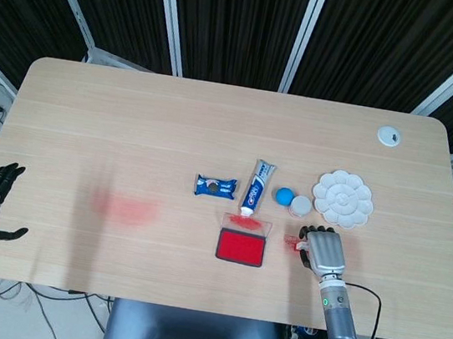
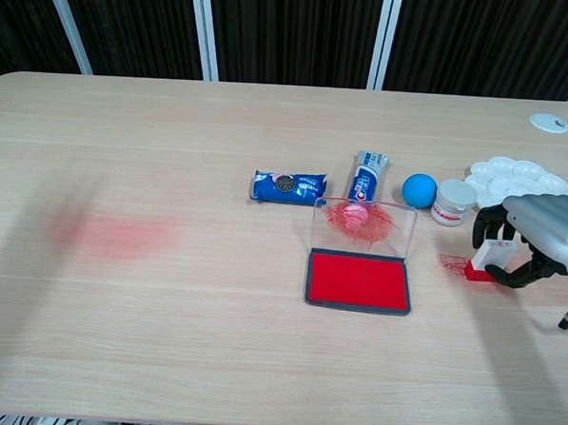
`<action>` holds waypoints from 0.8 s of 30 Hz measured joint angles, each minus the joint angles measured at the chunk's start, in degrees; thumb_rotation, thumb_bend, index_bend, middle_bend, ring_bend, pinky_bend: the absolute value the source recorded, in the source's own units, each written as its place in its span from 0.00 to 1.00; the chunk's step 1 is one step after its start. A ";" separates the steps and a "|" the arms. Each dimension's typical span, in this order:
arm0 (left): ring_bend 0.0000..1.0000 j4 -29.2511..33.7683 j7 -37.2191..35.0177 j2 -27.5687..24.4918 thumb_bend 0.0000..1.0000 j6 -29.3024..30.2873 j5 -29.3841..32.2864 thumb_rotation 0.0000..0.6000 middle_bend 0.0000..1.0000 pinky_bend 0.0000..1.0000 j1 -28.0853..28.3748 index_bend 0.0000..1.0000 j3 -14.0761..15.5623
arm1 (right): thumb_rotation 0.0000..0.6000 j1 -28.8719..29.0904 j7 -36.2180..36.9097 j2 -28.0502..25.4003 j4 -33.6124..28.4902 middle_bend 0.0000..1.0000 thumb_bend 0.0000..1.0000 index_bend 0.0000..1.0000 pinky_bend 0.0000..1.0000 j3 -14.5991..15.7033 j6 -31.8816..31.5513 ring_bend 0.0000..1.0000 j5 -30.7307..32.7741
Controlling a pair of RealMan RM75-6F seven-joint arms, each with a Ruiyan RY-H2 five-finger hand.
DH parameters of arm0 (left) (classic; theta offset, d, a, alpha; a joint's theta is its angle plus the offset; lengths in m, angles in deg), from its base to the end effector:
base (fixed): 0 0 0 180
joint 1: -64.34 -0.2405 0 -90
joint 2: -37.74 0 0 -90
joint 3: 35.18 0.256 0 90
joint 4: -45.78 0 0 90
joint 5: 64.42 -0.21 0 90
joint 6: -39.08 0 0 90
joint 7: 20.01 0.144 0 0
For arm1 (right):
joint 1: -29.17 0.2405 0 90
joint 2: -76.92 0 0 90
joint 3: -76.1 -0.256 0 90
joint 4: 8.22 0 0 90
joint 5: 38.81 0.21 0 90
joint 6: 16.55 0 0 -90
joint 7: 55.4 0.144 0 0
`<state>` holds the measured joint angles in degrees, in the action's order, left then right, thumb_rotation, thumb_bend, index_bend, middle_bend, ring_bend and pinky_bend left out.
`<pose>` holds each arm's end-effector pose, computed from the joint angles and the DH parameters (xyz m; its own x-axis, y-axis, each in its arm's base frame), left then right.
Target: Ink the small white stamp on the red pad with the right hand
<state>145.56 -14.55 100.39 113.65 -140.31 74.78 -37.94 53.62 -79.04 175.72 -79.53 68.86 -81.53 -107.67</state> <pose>-0.2995 0.2042 0.1376 0.3588 0.1718 0.9175 0.9272 0.0470 -0.3715 -0.2547 -0.2819 -0.0404 0.5025 -0.2245 0.8350 -0.8645 -0.1171 0.4887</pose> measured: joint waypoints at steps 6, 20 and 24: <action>0.00 -0.01 -0.07 -0.02 0.00 0.01 0.00 1.00 0.00 0.00 0.00 0.00 -0.02 | 1.00 0.00 -0.70 -0.15 -0.33 0.37 0.37 0.33 0.34 -0.10 0.08 0.34 0.39; 0.00 -0.06 -0.08 -0.06 0.00 0.23 -0.22 1.00 0.00 0.00 -0.06 0.00 -0.01 | 1.00 -0.13 -3.52 -1.77 -3.96 0.12 0.23 0.12 0.27 -0.56 -0.97 0.14 1.20; 0.00 -0.13 -0.10 -0.05 0.00 0.40 -0.43 1.00 0.00 0.00 -0.11 0.00 0.02 | 1.00 -0.27 -4.57 -3.41 -6.49 0.10 0.22 0.10 0.27 -0.49 -2.20 0.13 0.31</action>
<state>145.43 -14.65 100.35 114.05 -140.73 74.66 -37.92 53.34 -83.61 172.31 -86.02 68.37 -83.73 -107.36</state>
